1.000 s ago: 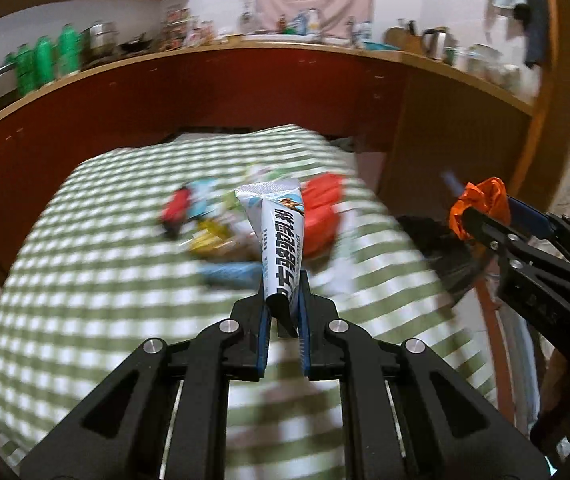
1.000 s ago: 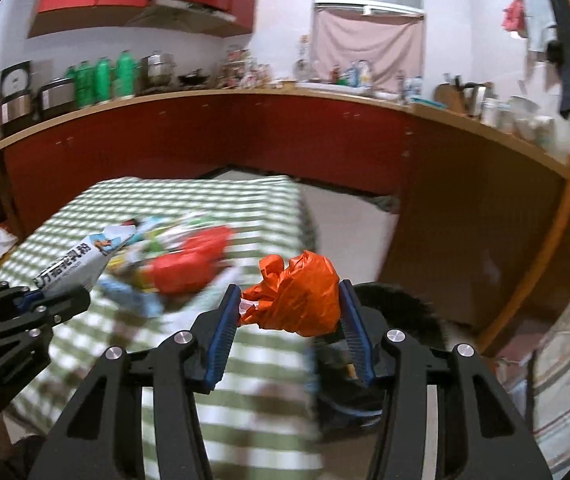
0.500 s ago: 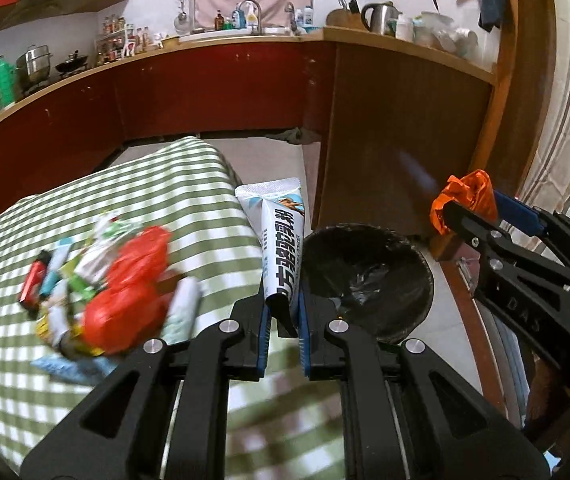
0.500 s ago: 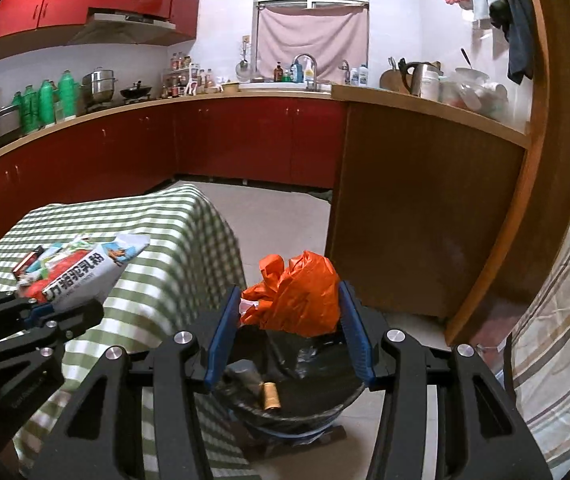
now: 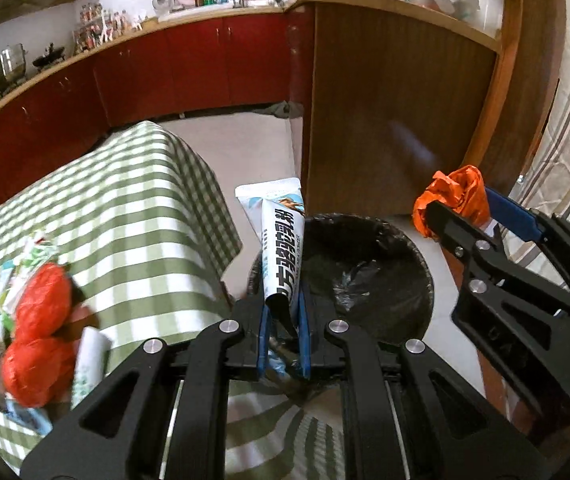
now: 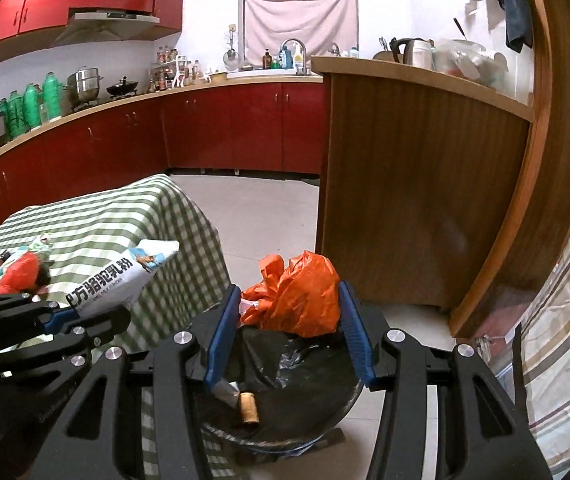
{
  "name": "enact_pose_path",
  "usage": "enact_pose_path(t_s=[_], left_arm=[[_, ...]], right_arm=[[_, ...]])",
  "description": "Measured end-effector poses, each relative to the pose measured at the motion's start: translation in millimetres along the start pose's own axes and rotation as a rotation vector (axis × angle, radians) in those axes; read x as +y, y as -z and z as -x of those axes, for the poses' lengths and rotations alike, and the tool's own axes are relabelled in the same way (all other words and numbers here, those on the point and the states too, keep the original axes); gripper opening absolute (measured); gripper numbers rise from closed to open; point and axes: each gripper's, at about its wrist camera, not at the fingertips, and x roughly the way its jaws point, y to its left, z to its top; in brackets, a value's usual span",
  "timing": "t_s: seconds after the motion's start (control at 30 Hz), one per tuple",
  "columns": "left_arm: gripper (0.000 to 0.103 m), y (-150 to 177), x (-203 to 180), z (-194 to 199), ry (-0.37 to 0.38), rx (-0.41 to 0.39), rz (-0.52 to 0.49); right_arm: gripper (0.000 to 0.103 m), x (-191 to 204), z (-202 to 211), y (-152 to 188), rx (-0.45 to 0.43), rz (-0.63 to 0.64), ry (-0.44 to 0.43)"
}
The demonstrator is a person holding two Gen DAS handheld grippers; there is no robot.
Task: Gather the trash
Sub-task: 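Carry tube and orange bag over the bin and release both, then move both tools back over the table toward the remaining trash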
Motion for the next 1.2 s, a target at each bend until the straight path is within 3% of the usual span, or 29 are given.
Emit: enact_pose_path(t_s=[0.13,0.2,0.23,0.37,0.7,0.83,1.03,1.2], left_arm=[[0.016,-9,-6,-15,-0.003,0.04,-0.003],[0.026,-10,-5,-18,-0.001,0.054,0.004],[0.035,-10,-5,-19,-0.006,0.056,0.013],[0.048,-11,0,-19,-0.007,0.045,0.044],[0.05,-2,11,11,-0.022,-0.002,0.06],[0.056,6,25,34,-0.039,-0.032,0.07],[0.06,28,58,70,-0.088,-0.061,0.1],[0.063,54,99,99,-0.149,-0.065,0.145]], right_arm=[[0.059,-6,-11,1,0.008,-0.015,-0.003],[0.062,-7,-13,1,0.008,-0.021,0.002],[0.062,-8,-14,1,0.009,-0.022,0.004],[0.066,-10,-12,2,0.01,-0.027,0.032],[0.073,-11,5,6,0.023,-0.035,0.094],[0.079,-4,19,8,0.009,-0.048,0.131],[0.084,25,36,8,0.022,-0.03,0.116],[0.084,62,48,7,0.038,-0.018,0.045]])
